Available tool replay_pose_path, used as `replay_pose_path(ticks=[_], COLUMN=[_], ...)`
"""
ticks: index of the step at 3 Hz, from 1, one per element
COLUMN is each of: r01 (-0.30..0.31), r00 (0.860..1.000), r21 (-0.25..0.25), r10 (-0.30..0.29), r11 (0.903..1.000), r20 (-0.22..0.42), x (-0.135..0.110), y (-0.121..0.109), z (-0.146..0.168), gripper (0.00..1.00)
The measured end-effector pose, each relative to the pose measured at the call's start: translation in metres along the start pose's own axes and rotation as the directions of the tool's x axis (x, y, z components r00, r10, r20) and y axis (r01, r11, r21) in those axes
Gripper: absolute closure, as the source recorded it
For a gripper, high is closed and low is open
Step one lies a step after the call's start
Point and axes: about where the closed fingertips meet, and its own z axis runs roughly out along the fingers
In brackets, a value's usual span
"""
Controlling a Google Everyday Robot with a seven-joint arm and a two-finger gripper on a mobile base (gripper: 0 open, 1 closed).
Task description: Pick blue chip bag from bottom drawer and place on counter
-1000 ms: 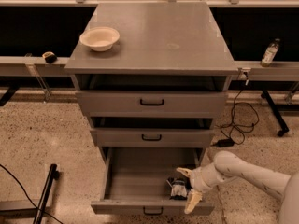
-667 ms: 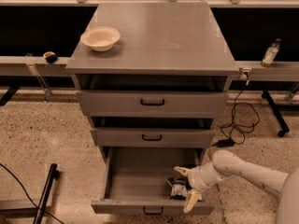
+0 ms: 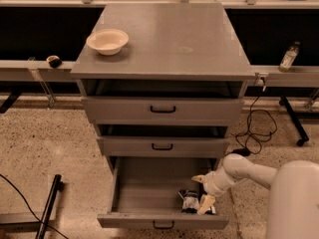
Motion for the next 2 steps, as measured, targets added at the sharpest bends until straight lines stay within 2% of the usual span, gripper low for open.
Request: replay_pose_path(ticks=[1,2], r01=[-0.065,-0.128], r00=[0.997,0.991], r21=[0.051,0.087], r10=[0.068,0.131], r11=[0.9966,0.9880], r20=[-0.048,-0.032], x=[0.036,0.063], y=[-0.020,-0.023], z=[0.013,0.034], gripper=[0.22,0.22])
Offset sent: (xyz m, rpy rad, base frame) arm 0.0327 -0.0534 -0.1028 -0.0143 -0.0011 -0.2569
